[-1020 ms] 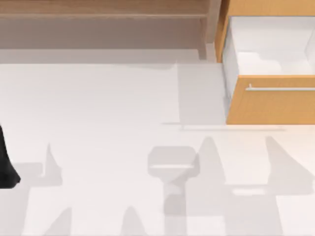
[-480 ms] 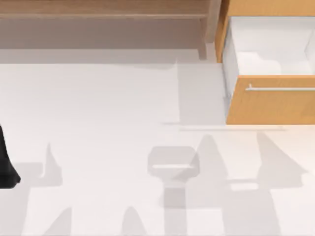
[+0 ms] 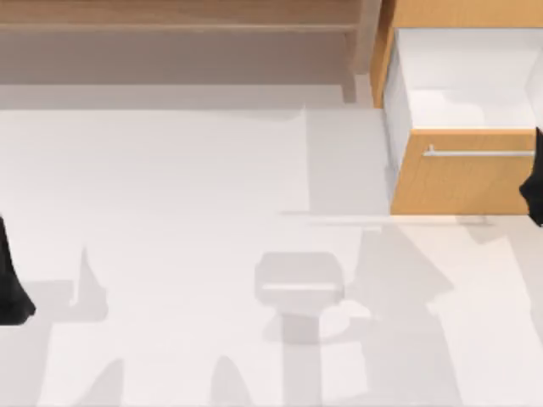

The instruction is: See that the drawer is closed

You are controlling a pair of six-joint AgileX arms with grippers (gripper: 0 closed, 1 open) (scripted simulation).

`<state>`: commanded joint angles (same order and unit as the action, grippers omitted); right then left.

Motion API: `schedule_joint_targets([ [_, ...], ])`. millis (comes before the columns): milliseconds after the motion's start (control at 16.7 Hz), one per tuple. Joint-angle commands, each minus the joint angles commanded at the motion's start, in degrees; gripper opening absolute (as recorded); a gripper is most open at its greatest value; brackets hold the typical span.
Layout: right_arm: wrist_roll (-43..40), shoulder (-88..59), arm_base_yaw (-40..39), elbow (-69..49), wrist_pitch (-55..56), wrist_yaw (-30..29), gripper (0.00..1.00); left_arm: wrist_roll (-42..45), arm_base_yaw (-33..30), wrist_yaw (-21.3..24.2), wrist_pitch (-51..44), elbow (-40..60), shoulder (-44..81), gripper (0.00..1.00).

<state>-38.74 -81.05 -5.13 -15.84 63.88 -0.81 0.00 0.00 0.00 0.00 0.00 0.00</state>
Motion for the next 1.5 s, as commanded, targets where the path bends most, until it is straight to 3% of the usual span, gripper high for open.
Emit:
schedule_joint_targets([
  [360,-29.66,-16.98,-10.3,3.74,21.85,-12.9,1.0,0.0,0.0,0.0,0.0,0.0,0.0,1.0],
  [660,-46.44,-29.08,-14.11,3.83,33.99,-19.34,1.0,0.0,0.0,0.0,0.0,0.0,0.0,1.0],
  [840,-50.26,-32.17,-14.71,3.53,36.72,-20.85,1.0,0.0,0.0,0.0,0.0,0.0,0.0,1.0],
  [1500,-50.37,-33.04,-12.88,-0.95,33.13,-19.05,1.0,0.0,0.0,0.0,0.0,0.0,0.0,1.0],
])
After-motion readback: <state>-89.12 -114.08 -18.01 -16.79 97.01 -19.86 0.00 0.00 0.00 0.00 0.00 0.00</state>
